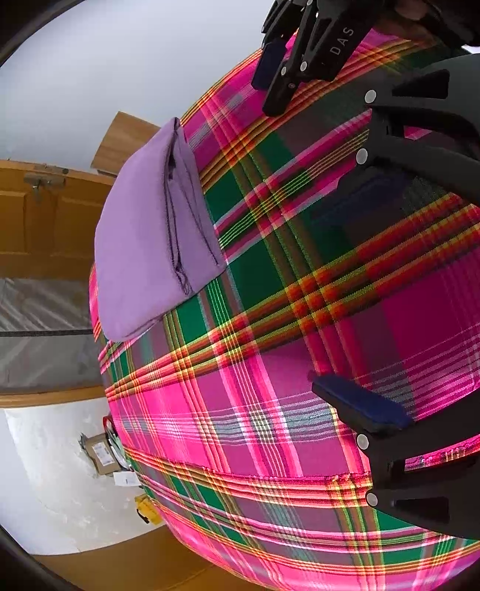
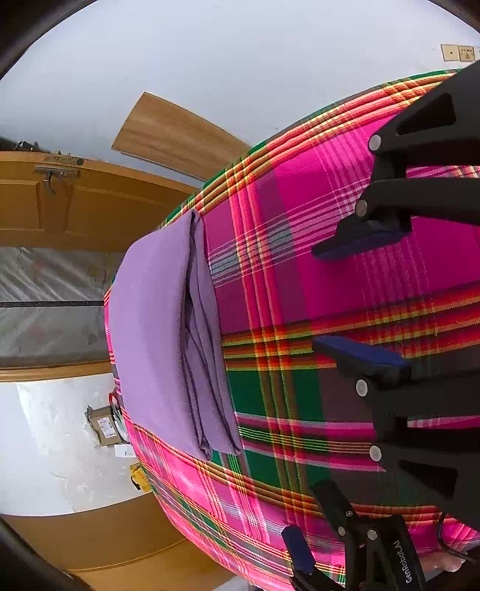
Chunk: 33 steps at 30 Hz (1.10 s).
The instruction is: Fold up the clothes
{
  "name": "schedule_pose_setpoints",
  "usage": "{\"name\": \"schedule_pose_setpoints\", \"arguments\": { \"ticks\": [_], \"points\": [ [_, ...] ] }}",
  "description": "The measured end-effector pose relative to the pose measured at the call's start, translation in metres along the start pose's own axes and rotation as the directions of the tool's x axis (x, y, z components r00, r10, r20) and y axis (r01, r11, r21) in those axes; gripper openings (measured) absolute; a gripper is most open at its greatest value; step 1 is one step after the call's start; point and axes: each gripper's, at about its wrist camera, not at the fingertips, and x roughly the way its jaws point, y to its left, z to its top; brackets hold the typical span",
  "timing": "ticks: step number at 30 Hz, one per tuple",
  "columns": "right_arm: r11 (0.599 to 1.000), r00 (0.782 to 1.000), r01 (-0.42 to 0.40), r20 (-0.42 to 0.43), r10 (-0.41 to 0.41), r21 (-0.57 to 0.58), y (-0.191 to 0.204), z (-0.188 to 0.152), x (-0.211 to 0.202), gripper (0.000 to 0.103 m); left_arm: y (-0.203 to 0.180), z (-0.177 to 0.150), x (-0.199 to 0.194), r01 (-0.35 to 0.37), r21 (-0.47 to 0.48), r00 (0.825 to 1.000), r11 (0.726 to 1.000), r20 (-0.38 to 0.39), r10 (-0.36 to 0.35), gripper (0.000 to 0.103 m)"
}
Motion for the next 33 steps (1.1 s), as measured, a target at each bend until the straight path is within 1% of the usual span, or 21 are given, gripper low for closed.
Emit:
{"name": "schedule_pose_setpoints", "arguments": {
  "ticks": [2,3,4,5,33],
  "points": [
    [1.000,1.000,0.000,0.000,0.000,-0.001,-0.0007,0.0003,0.0005,0.044,-0.0003,0.0006,0.0011,0.000,0.003,1.000,1.000,-0.003,0.000,0.090],
    [1.000,1.000,0.000,0.000,0.000,0.000,-0.0006,-0.0007,0.0001,0.044,-0.0011,0.0010,0.0018,0.001,0.005,1.000,1.000,-0.006,-0.001,0.093],
    [1.000,1.000,0.000,0.000,0.000,0.000,-0.0008,-0.0008,0.0001,0.044,-0.0017,0.0011,0.0031,0.001,0.008,1.000,1.000,-0.014,-0.001,0.102],
    [1.000,1.000,-0.001,0.000,0.001,0.000,-0.0010,-0.0004,0.0004,0.044,-0.0016,0.0014,0.0041,0.000,0.007,1.000,1.000,-0.020,0.000,0.103],
    [1.000,1.000,-0.004,0.000,0.004,-0.009,-0.0001,0.0020,0.0026,0.046,-0.0022,0.0021,0.0062,-0.007,0.006,1.000,1.000,-0.027,0.007,0.103]
  ]
}}
